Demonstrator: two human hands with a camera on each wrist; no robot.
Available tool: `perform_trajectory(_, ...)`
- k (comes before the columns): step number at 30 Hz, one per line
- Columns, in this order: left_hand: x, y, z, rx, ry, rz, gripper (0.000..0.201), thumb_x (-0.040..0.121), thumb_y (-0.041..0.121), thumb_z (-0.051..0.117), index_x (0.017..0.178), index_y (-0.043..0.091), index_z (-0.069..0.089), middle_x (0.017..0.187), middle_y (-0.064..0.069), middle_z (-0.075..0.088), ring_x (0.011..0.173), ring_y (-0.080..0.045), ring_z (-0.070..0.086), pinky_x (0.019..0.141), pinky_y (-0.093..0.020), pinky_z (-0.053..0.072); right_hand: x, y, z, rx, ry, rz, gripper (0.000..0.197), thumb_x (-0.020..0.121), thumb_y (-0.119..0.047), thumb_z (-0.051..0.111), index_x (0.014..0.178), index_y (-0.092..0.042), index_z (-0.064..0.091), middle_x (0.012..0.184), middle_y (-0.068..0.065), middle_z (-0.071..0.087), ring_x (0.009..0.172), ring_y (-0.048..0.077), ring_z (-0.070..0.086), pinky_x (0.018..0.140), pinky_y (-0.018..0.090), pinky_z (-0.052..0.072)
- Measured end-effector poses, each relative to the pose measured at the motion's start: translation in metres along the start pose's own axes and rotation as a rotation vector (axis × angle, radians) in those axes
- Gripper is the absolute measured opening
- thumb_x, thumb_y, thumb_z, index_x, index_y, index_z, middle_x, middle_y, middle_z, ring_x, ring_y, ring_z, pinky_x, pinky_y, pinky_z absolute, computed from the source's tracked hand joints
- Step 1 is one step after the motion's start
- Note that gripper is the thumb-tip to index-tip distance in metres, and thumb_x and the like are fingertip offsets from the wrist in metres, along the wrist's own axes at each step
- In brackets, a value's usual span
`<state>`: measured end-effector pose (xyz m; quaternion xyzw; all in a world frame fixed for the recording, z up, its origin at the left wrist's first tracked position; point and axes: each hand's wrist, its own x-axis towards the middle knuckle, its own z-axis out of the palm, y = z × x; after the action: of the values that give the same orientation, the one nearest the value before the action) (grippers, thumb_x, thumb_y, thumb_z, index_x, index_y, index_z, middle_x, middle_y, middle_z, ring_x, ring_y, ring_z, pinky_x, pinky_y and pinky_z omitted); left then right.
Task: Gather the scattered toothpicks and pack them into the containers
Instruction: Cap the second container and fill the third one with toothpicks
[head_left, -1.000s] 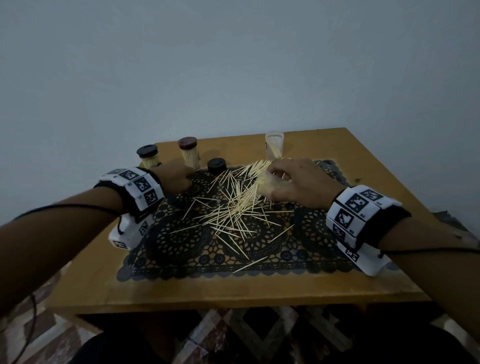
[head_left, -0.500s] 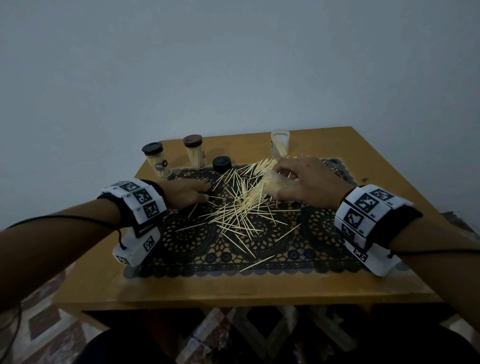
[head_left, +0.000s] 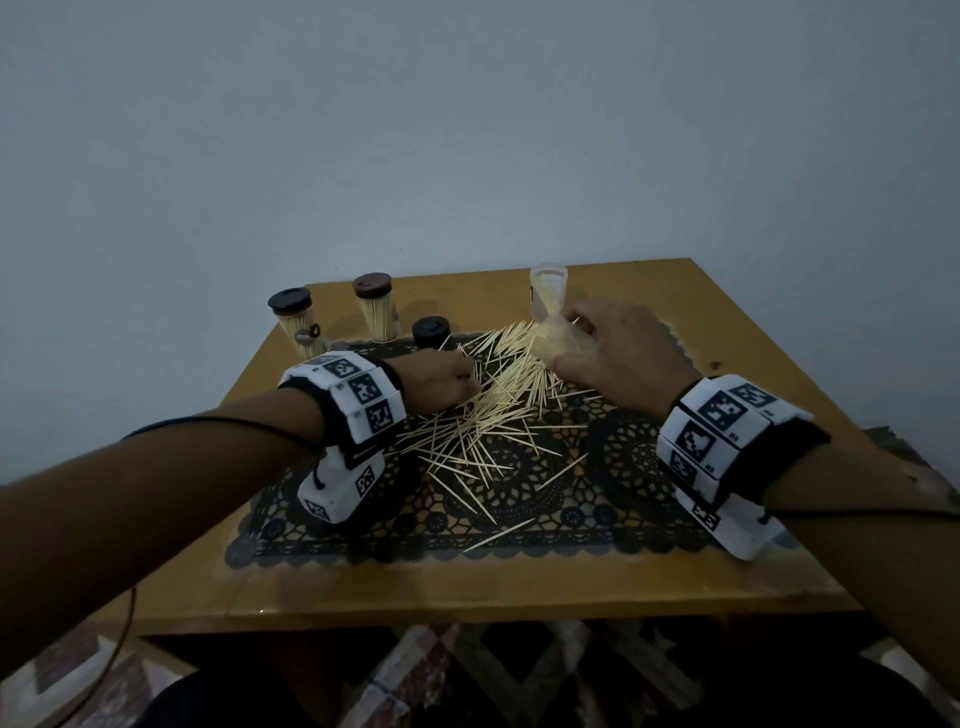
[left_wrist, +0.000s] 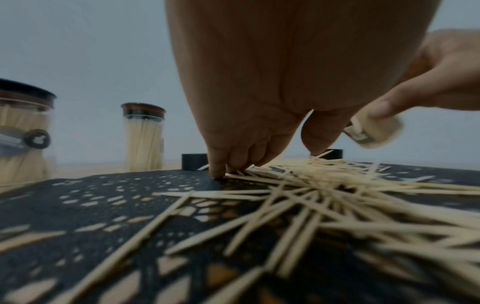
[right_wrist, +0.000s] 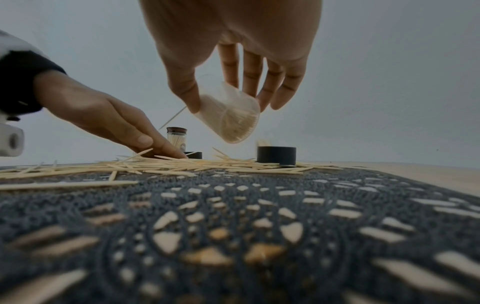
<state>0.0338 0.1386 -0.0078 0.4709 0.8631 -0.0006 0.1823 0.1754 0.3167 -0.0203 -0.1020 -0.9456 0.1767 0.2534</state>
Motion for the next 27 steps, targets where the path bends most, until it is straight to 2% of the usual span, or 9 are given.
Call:
perform_trajectory(2, -0.003, 0.004, 0.004, -0.018, 0.035, 0.020, 0.030, 0.104, 0.027, 0.034, 0.095, 0.003, 0.050, 0.082, -0.004, 0.050, 0.074, -0.019, 0.047, 0.071, -0.031, 0.035, 0.000, 0.000, -0.002, 0.009, 0.036, 0.030, 0.042, 0.074, -0.040, 0.076, 0.106, -0.015, 0.064, 0.095, 0.002, 0.064, 0.082, 0.022, 0.057, 0.065, 0.034, 0.048)
perform_trajectory(4, -0.006, 0.008, 0.001, 0.000, 0.084, 0.029, 0.031, 0.104, 0.025, 0.033, 0.097, 0.003, 0.055, 0.082, -0.004, 0.054, 0.070, -0.015, 0.047, 0.071, -0.029, 0.035, 0.000, 0.000, -0.003, 0.016, 0.063, 0.053, 0.043, 0.074, -0.038, 0.076, 0.107, -0.013, 0.064, 0.096, 0.004, 0.066, 0.082, 0.023, 0.058, 0.066, 0.033, 0.048)
perform_trajectory(8, 0.007, 0.022, -0.018, 0.145, 0.281, 0.096, 0.033, 0.100, 0.024, 0.039, 0.121, 0.008, 0.058, 0.114, -0.010, 0.064, 0.104, -0.027, 0.058, 0.088, -0.033, 0.043, -0.002, 0.001, -0.012, 0.003, 0.081, 0.079, 0.044, 0.074, -0.043, 0.075, 0.107, -0.015, 0.065, 0.096, 0.004, 0.067, 0.083, 0.022, 0.059, 0.067, 0.034, 0.051)
perform_trajectory(10, 0.022, 0.031, -0.024, 0.174, 0.248, 0.070, 0.039, 0.101, 0.027, 0.041, 0.136, 0.013, 0.048, 0.133, -0.008, 0.055, 0.121, -0.026, 0.050, 0.096, -0.032, 0.036, -0.004, 0.005, -0.020, 0.008, 0.072, 0.100, 0.043, 0.074, -0.043, 0.075, 0.105, -0.015, 0.065, 0.095, 0.002, 0.067, 0.081, 0.020, 0.059, 0.067, 0.034, 0.051)
perform_trajectory(13, 0.055, 0.042, -0.025, 0.120, 0.141, 0.049, 0.051, 0.099, 0.033, 0.045, 0.146, 0.015, 0.035, 0.146, -0.009, 0.044, 0.130, -0.026, 0.043, 0.105, -0.037, 0.034, -0.007, 0.013, -0.034, 0.018, 0.057, 0.132, 0.042, 0.074, -0.041, 0.076, 0.106, -0.016, 0.065, 0.096, -0.001, 0.065, 0.081, 0.015, 0.058, 0.064, 0.028, 0.044)
perform_trajectory(18, 0.098, 0.052, -0.021, 0.096, 0.047, 0.009, 0.056, 0.098, 0.040, 0.044, 0.148, 0.018, 0.032, 0.149, -0.012, 0.040, 0.134, -0.029, 0.040, 0.108, -0.037, 0.032, -0.008, 0.021, -0.047, 0.060, 0.034, 0.139, 0.037, 0.072, -0.039, 0.076, 0.101, -0.019, 0.065, 0.093, -0.005, 0.064, 0.081, 0.011, 0.056, 0.061, 0.020, 0.040)
perform_trajectory(21, 0.107, 0.052, -0.018, 0.111, 0.019, 0.034, 0.050, 0.099, 0.043, 0.040, 0.143, 0.018, 0.040, 0.143, -0.013, 0.047, 0.129, -0.030, 0.044, 0.108, -0.040, 0.034, -0.010, 0.021, -0.048, 0.077, 0.022, 0.129, 0.035, 0.071, -0.037, 0.075, 0.099, -0.019, 0.064, 0.089, -0.007, 0.061, 0.079, 0.009, 0.054, 0.064, 0.024, 0.041)
perform_trajectory(25, 0.094, 0.047, -0.013, 0.208, -0.006, 0.066, 0.047, 0.101, 0.041, 0.036, 0.134, 0.009, 0.045, 0.133, -0.017, 0.052, 0.119, -0.031, 0.050, 0.101, -0.039, 0.039, -0.014, 0.025, -0.043, 0.104, 0.002, 0.138, 0.032, 0.071, -0.036, 0.077, 0.098, -0.024, 0.064, 0.083, -0.014, 0.057, 0.073, -0.001, 0.050, 0.062, 0.018, 0.038)
perform_trajectory(27, 0.080, 0.043, -0.013, 0.259, -0.014, 0.104, 0.046, 0.102, 0.040, 0.034, 0.134, 0.009, 0.044, 0.133, -0.017, 0.052, 0.118, -0.031, 0.051, 0.099, -0.038, 0.038, -0.014, 0.026, -0.045, 0.110, 0.000, 0.153, 0.033, 0.072, -0.036, 0.077, 0.099, -0.022, 0.066, 0.086, -0.011, 0.060, 0.076, 0.002, 0.053, 0.063, 0.018, 0.039)
